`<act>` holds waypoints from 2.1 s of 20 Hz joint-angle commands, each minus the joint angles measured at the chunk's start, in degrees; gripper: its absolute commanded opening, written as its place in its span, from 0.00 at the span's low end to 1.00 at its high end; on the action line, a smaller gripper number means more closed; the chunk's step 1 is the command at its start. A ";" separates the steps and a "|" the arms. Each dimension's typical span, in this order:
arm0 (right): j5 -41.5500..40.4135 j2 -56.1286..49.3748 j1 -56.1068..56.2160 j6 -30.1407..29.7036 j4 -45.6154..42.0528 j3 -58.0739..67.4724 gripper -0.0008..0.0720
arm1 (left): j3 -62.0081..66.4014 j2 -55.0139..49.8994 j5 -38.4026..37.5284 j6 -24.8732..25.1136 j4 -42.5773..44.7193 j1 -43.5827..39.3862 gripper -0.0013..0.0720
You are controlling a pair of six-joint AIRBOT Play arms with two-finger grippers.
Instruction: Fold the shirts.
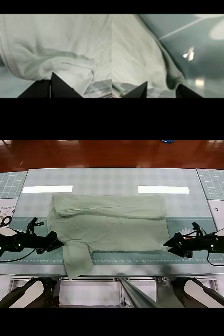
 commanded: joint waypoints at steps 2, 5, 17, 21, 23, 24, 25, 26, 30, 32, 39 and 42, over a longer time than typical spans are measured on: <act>-5.81 -4.00 3.43 -3.74 3.76 0.24 0.16 | 0.11 0.04 -0.22 0.24 -0.11 0.02 0.04; -3.63 -3.43 3.32 -7.04 3.91 2.91 0.05 | 2.12 0.02 -0.26 0.90 0.50 0.11 0.04; -6.82 -15.10 11.58 -7.13 4.55 31.06 0.05 | 31.93 -18.49 2.40 -1.97 -1.51 -4.70 0.04; -7.02 -22.14 13.44 -6.12 4.61 39.21 0.05 | 46.38 -29.79 -1.75 -4.37 -1.51 -7.13 0.04; -7.26 -24.33 13.38 -5.46 4.68 41.92 0.05 | 53.53 -34.88 -3.82 -6.58 -1.55 -7.21 0.04; -7.34 -25.16 13.38 -5.31 4.68 43.04 0.05 | 56.52 -36.83 -4.39 -7.54 -1.53 -7.13 0.04; -7.41 -25.94 13.38 -5.31 4.83 44.13 0.05 | 59.56 -38.69 -4.98 -8.63 -1.53 -7.08 0.04; -7.39 -26.67 13.40 -5.29 5.01 45.03 0.05 | 62.14 -40.17 -5.60 -8.94 -1.53 -7.19 0.04; -8.09 -29.90 13.40 -5.33 7.61 47.39 0.05 | 68.59 -45.05 -7.56 -9.07 -1.64 -7.72 0.04; -8.90 -31.26 13.40 -5.33 8.57 47.39 0.05 | 69.53 -46.56 -7.41 -9.07 -1.66 -7.93 0.04; -12.28 -33.90 14.10 -5.18 9.79 47.39 0.36 | 70.14 -48.76 -5.14 -7.28 -1.68 -9.11 0.37; -2.78 -33.07 11.19 -4.52 8.13 52.00 0.59 | 75.65 -48.39 -13.77 -7.41 3.34 -8.68 0.72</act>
